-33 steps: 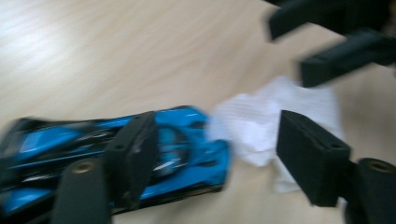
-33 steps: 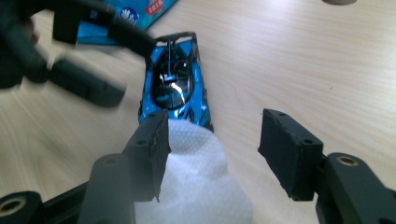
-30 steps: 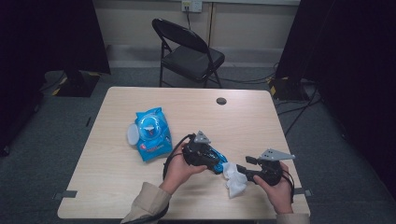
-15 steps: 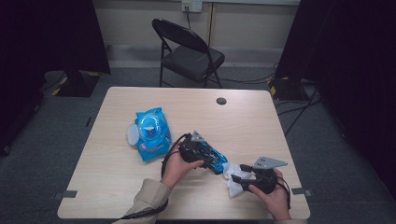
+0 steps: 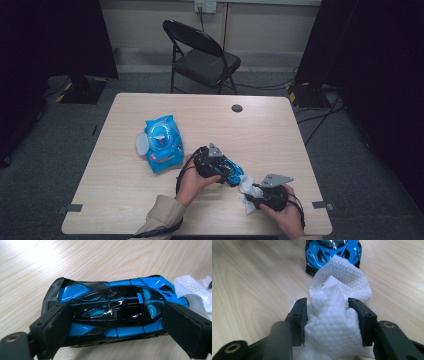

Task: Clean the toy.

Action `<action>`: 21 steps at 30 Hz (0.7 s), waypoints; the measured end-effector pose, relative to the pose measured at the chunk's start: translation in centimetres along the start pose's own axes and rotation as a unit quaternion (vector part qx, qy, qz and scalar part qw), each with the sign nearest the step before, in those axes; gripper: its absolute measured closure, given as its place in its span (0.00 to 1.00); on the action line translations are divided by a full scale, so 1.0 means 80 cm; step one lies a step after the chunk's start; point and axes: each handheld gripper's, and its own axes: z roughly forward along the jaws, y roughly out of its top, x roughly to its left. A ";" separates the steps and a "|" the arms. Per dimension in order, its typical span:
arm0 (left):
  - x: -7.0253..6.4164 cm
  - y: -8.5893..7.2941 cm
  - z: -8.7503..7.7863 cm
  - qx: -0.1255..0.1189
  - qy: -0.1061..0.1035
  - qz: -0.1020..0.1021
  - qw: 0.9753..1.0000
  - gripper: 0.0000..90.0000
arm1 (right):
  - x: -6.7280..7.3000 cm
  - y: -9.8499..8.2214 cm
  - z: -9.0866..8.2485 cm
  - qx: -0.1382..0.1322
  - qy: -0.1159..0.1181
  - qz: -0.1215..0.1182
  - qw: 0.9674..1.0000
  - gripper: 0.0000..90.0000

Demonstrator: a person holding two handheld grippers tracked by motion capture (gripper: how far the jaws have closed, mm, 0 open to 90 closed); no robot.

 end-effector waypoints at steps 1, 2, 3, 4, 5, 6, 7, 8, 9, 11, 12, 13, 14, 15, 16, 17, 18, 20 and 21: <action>-0.001 -0.001 0.000 -0.003 0.002 -0.001 1.000 0.08 | 0.000 0.001 0.000 0.004 -0.002 0.002 1.000 0.63; -0.002 -0.001 0.001 -0.003 0.005 -0.001 1.000 0.08 | 0.001 0.002 0.000 0.006 -0.004 0.004 1.000 0.65; -0.002 -0.001 0.001 -0.005 0.008 -0.001 1.000 0.08 | 0.001 0.003 0.000 0.006 -0.007 0.008 1.000 0.68; -0.003 -0.001 0.001 -0.005 0.007 -0.003 1.000 0.08 | 0.002 0.003 0.000 0.008 -0.011 0.012 1.000 0.70; -0.003 -0.002 0.001 -0.007 0.009 -0.002 1.000 0.08 | 0.002 0.004 0.000 0.010 -0.011 0.015 1.000 0.74; -0.003 -0.002 0.001 -0.008 0.011 0.000 1.000 0.08 | 0.002 0.005 0.001 0.011 -0.010 0.016 1.000 0.76; -0.003 -0.002 0.002 -0.009 0.011 -0.002 1.000 0.08 | 0.002 0.006 0.001 0.010 -0.011 0.018 1.000 0.79; -0.004 -0.002 0.002 -0.009 0.013 -0.002 1.000 0.08 | 0.002 0.006 0.002 0.010 -0.012 0.022 1.000 0.81; -0.004 -0.002 0.002 -0.010 0.017 -0.001 1.000 0.08 | 0.002 0.006 0.002 0.009 -0.012 0.026 1.000 0.83; -0.006 -0.003 0.004 -0.013 0.024 -0.002 1.000 0.08 | 0.001 0.007 0.002 0.011 -0.012 0.035 0.999 0.86; -0.006 -0.003 0.004 -0.015 0.025 -0.002 1.000 0.08 | 0.001 0.008 0.002 0.012 -0.012 0.040 0.999 0.87; -0.006 -0.003 0.004 -0.015 0.025 -0.002 1.000 0.08 | 0.000 0.008 0.002 0.013 -0.012 0.046 0.999 0.88; -0.007 -0.003 0.004 -0.017 0.025 -0.003 1.000 0.08 | -0.001 0.009 0.002 0.013 -0.013 0.049 0.999 0.89; -0.007 -0.003 0.004 -0.015 0.025 -0.001 1.000 0.08 | -0.002 0.010 0.001 0.012 -0.017 0.050 0.999 0.90; -0.007 -0.004 0.004 -0.016 0.025 -0.002 1.000 0.08 | -0.004 0.010 -0.001 0.006 -0.019 0.053 0.998 0.90; -0.007 -0.004 0.004 -0.017 0.024 -0.002 1.000 0.08 | -0.006 0.012 -0.003 -0.002 -0.019 0.060 0.998 0.90; -0.007 -0.004 0.004 -0.020 0.024 -0.002 1.000 0.08 | -0.009 0.013 -0.006 -0.011 -0.021 0.068 0.997 0.90; -0.006 -0.005 0.004 -0.021 0.024 0.000 0.999 0.08 | -0.013 0.016 -0.010 -0.028 -0.024 0.082 0.996 0.91; -0.006 -0.005 0.004 -0.023 0.024 0.000 0.999 0.08 | -0.016 0.017 -0.012 -0.031 -0.026 0.084 0.996 0.91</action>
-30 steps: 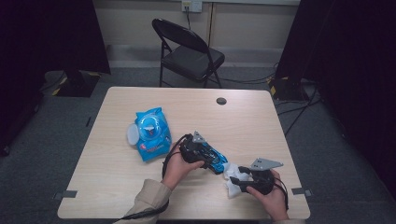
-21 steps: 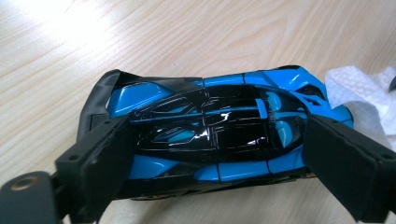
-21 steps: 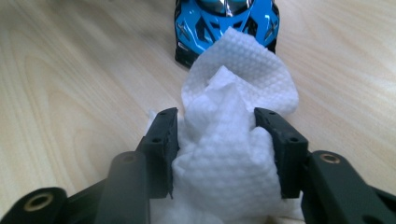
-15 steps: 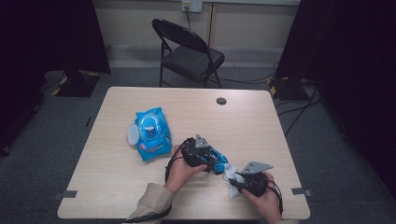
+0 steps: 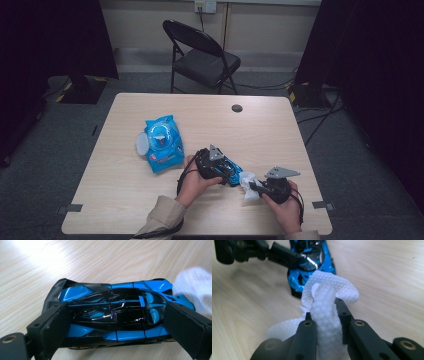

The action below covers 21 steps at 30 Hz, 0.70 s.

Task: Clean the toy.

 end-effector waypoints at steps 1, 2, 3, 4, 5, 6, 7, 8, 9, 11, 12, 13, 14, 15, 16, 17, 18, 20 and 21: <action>0.000 0.000 0.000 -0.001 0.001 -0.001 1.000 0.08 | -0.002 0.001 0.000 -0.003 -0.003 0.001 1.000 0.91; -0.001 0.000 0.000 0.000 0.001 -0.002 1.000 0.08 | -0.004 0.002 0.000 -0.007 -0.009 0.006 1.000 0.91; -0.001 -0.001 0.000 -0.001 0.001 -0.003 1.000 0.08 | -0.007 0.003 0.000 -0.011 -0.012 0.011 1.000 0.91; -0.001 -0.001 0.000 -0.002 0.000 -0.003 1.000 0.08 | -0.009 0.005 0.000 -0.017 -0.015 0.016 1.000 0.91; -0.001 -0.001 -0.001 -0.002 0.000 -0.003 1.000 0.08 | -0.012 0.006 0.000 -0.024 -0.019 0.023 0.999 0.91; -0.001 -0.001 -0.001 -0.003 0.000 -0.003 1.000 0.08 | -0.014 0.008 -0.001 -0.030 -0.022 0.030 0.999 0.91; -0.001 -0.001 0.000 -0.003 0.000 -0.003 1.000 0.08 | -0.016 0.010 -0.001 -0.037 -0.025 0.035 0.998 0.91; -0.001 -0.001 0.000 -0.002 0.000 -0.003 1.000 0.08 | -0.018 0.012 0.000 -0.044 -0.026 0.038 0.998 0.91; -0.002 -0.001 -0.001 -0.001 0.000 -0.003 1.000 0.08 | -0.020 0.013 0.001 -0.045 -0.029 0.043 0.998 0.91; -0.002 -0.001 0.000 -0.001 -0.001 -0.003 1.000 0.08 | -0.023 0.015 0.007 -0.049 -0.035 0.048 0.997 0.91; -0.002 -0.001 0.000 -0.001 0.000 -0.002 1.000 0.08 | -0.024 0.016 0.011 -0.049 -0.038 0.050 0.997 0.91; -0.002 -0.001 0.000 -0.004 0.000 -0.003 1.000 0.08 | -0.025 0.016 0.014 -0.051 -0.040 0.051 0.997 0.91; -0.002 -0.002 0.000 -0.005 0.001 -0.002 1.000 0.09 | -0.026 0.016 0.018 -0.054 -0.037 0.051 0.997 0.91; -0.003 -0.002 0.000 -0.005 0.002 -0.002 1.000 0.09 | -0.026 0.016 0.022 -0.051 -0.033 0.054 0.997 0.91; -0.003 -0.002 0.000 -0.006 0.002 -0.002 1.000 0.09 | -0.025 0.016 0.026 -0.046 -0.029 0.051 0.997 0.91; -0.003 -0.002 0.000 -0.006 0.001 -0.002 1.000 0.09 | -0.023 0.016 0.031 -0.041 -0.028 0.047 0.998 0.91; -0.003 -0.002 -0.001 -0.005 0.002 -0.001 1.000 0.09 | -0.021 0.016 0.036 -0.035 -0.028 0.043 0.998 0.91; -0.004 -0.001 -0.001 -0.003 0.004 0.001 1.000 0.09 | -0.017 0.014 0.044 -0.021 -0.024 0.037 0.999 0.91; -0.004 -0.001 -0.001 -0.001 0.002 -0.003 1.000 0.09 | -0.015 0.012 0.047 -0.013 -0.026 0.033 0.999 0.91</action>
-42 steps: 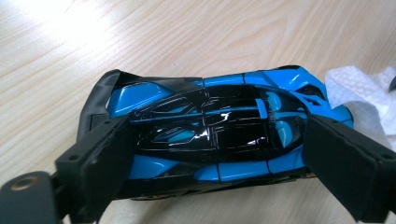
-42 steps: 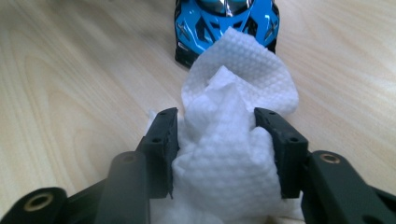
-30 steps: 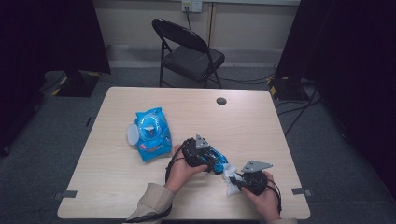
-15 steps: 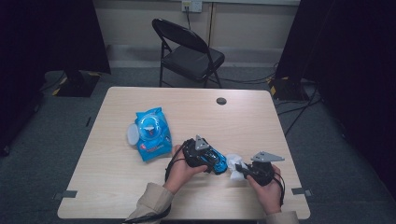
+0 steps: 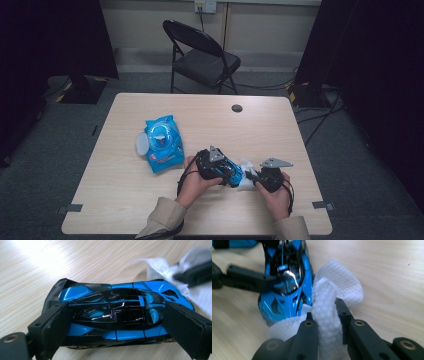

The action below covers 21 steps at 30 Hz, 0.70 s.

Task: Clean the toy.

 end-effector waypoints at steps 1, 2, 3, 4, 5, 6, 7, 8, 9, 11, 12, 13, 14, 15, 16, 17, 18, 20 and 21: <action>0.000 0.000 0.000 0.000 0.000 0.000 1.000 0.09 | 0.000 -0.001 0.001 0.002 0.001 0.000 1.000 0.91; 0.000 0.000 0.000 0.000 -0.001 -0.001 1.000 0.09 | 0.000 -0.003 0.002 0.002 0.004 0.005 1.000 0.91; 0.000 0.000 0.000 0.000 -0.001 0.000 1.000 0.09 | -0.001 -0.004 0.002 0.000 0.009 0.010 1.000 0.91; 0.000 0.000 0.000 0.001 -0.001 0.000 1.000 0.09 | -0.003 -0.005 0.001 -0.001 0.013 0.013 1.000 0.91; 0.000 0.000 0.000 0.001 -0.001 0.001 1.000 0.09 | -0.003 -0.006 0.001 0.001 0.017 0.019 1.000 0.91; 0.000 0.000 0.000 0.000 -0.001 -0.001 1.000 0.09 | -0.003 -0.007 0.001 0.001 0.019 0.022 1.000 0.92; 0.001 0.001 0.000 0.002 -0.001 0.001 1.000 0.09 | -0.002 -0.007 0.001 0.003 0.019 0.021 1.000 0.92; 0.000 0.001 0.000 0.003 -0.001 0.001 1.000 0.09 | 0.000 -0.007 0.000 0.004 0.018 0.017 1.000 0.92; 0.000 0.001 0.000 0.003 -0.001 0.000 1.000 0.09 | 0.001 -0.007 0.000 0.007 0.017 0.012 1.000 0.92; 0.001 0.001 0.000 0.004 -0.001 0.001 1.000 0.09 | 0.002 -0.008 -0.001 0.008 0.020 0.013 1.000 0.91; 0.001 0.001 0.000 0.003 -0.001 0.002 1.000 0.09 | 0.001 -0.008 -0.002 0.009 0.022 0.013 1.000 0.90; 0.001 0.001 0.000 0.003 -0.001 0.002 1.000 0.09 | 0.000 -0.009 -0.002 0.008 0.026 0.014 1.000 0.87; 0.001 0.001 0.000 0.005 -0.002 0.001 1.000 0.09 | 0.000 -0.010 -0.003 0.007 0.026 0.010 1.000 0.86; 0.000 0.002 0.000 0.005 -0.002 -0.001 1.000 0.09 | 0.001 -0.010 -0.003 0.006 0.025 0.009 1.000 0.85; 0.001 0.002 0.000 0.005 -0.002 0.001 1.000 0.09 | 0.001 -0.009 -0.004 0.009 0.025 0.011 1.000 0.83; 0.001 0.002 0.000 0.005 -0.002 0.000 1.000 0.09 | 0.000 -0.009 -0.005 0.009 0.024 0.012 1.000 0.81; 0.001 0.002 0.000 0.007 -0.003 0.000 1.000 0.09 | 0.001 -0.008 -0.007 0.010 0.022 0.011 1.000 0.77; 0.002 0.002 -0.001 0.007 -0.004 0.002 1.000 0.10 | 0.000 -0.006 -0.011 0.009 0.014 0.006 1.000 0.73; 0.003 0.002 -0.001 0.007 -0.005 0.004 1.000 0.11 | 0.000 -0.005 -0.014 0.008 0.011 0.002 1.000 0.71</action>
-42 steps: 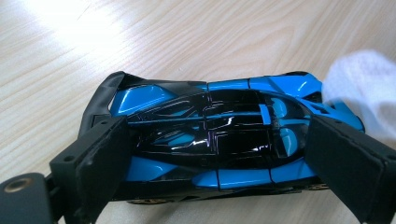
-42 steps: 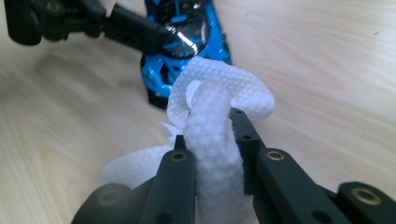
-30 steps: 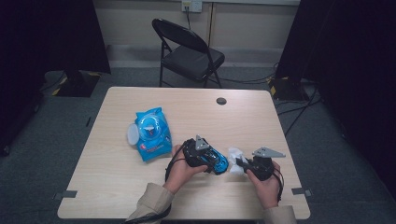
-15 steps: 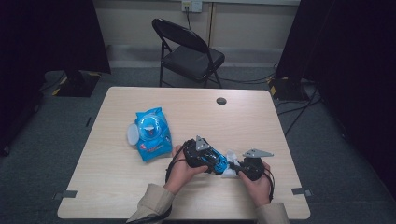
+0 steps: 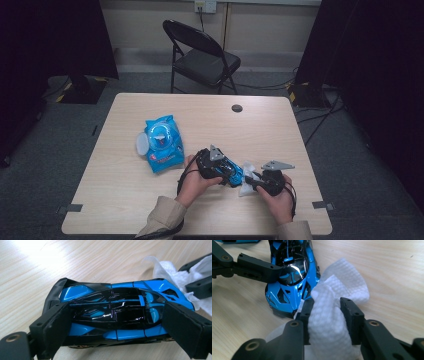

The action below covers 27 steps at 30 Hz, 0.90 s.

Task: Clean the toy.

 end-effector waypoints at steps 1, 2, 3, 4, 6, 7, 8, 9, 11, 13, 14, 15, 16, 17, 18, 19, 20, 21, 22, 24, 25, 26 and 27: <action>0.000 0.000 0.000 -0.002 -0.001 -0.001 1.000 0.11 | -0.001 0.001 -0.003 -0.002 -0.005 -0.003 1.000 0.70; 0.001 0.000 0.000 -0.001 -0.001 0.000 1.000 0.12 | -0.002 0.002 -0.006 -0.001 -0.008 -0.004 1.000 0.69; 0.001 0.000 0.000 -0.002 0.000 0.001 1.000 0.12 | -0.003 0.002 -0.010 0.000 -0.012 -0.004 1.000 0.69; 0.001 0.000 0.000 -0.001 0.000 0.000 1.000 0.12 | -0.005 0.002 -0.013 -0.005 -0.009 -0.002 1.000 0.68; 0.000 0.000 0.000 -0.001 -0.001 -0.001 1.000 0.12 | -0.008 0.002 -0.017 -0.001 -0.005 0.001 1.000 0.68; 0.001 0.000 -0.001 0.000 0.000 0.001 1.000 0.12 | -0.009 0.001 -0.017 0.007 -0.010 -0.003 1.000 0.70; 0.001 0.000 -0.001 0.001 0.000 0.001 1.000 0.12 | -0.010 -0.001 -0.017 0.015 -0.013 -0.007 1.000 0.74; 0.000 0.000 -0.001 0.001 -0.001 0.000 1.000 0.12 | -0.011 -0.003 -0.015 0.022 -0.009 -0.006 1.000 0.77; 0.000 0.001 -0.001 0.002 0.000 0.000 1.000 0.12 | -0.011 -0.007 -0.009 0.032 -0.006 -0.003 0.999 0.88; 0.001 0.001 -0.001 0.004 0.001 0.002 1.000 0.12 | -0.009 -0.003 -0.008 0.039 -0.009 0.005 0.999 0.94; 0.001 0.001 0.000 0.002 0.000 0.001 1.000 0.12 | -0.007 -0.002 -0.006 0.037 -0.014 0.004 0.999 0.95; 0.001 0.001 0.000 0.003 -0.001 0.001 1.000 0.12 | -0.006 0.000 -0.006 0.026 -0.015 0.008 1.000 0.95; 0.001 0.001 0.000 0.003 -0.001 0.001 1.000 0.12 | -0.006 0.003 -0.007 0.015 -0.012 0.017 1.000 0.95; 0.001 0.001 -0.001 0.003 0.000 0.002 1.000 0.12 | -0.006 0.007 -0.011 0.000 -0.008 0.026 1.000 0.95; 0.001 0.001 -0.001 0.003 0.001 0.002 1.000 0.12 | -0.006 0.011 -0.015 -0.016 -0.003 0.032 0.999 0.95; 0.001 0.001 -0.001 0.002 0.000 0.001 1.000 0.12 | -0.006 0.015 -0.021 -0.025 0.000 0.033 0.999 0.95; 0.001 0.000 -0.001 0.001 -0.001 0.002 1.000 0.12 | -0.005 0.018 -0.026 -0.034 0.003 0.032 0.999 0.95; 0.001 0.000 -0.001 0.000 -0.001 0.001 1.000 0.12 | -0.005 0.020 -0.030 -0.040 0.007 0.034 0.999 0.95; 0.001 0.000 -0.001 0.001 -0.001 0.002 1.000 0.12 | -0.005 0.020 -0.032 -0.048 0.012 0.038 0.998 0.95; 0.001 0.000 -0.001 0.002 0.000 0.001 1.000 0.12 | -0.006 0.020 -0.034 -0.059 0.022 0.048 0.997 0.95; 0.000 0.000 -0.001 0.001 -0.001 -0.001 1.000 0.12 | -0.006 0.019 -0.032 -0.064 0.031 0.051 0.996 0.95; 0.000 0.001 -0.001 0.003 -0.001 0.000 1.000 0.12 | -0.005 0.018 -0.029 -0.064 0.037 0.054 0.996 0.95; 0.000 0.001 -0.001 0.003 0.000 0.002 1.000 0.12 | -0.004 0.017 -0.025 -0.061 0.039 0.051 0.996 0.95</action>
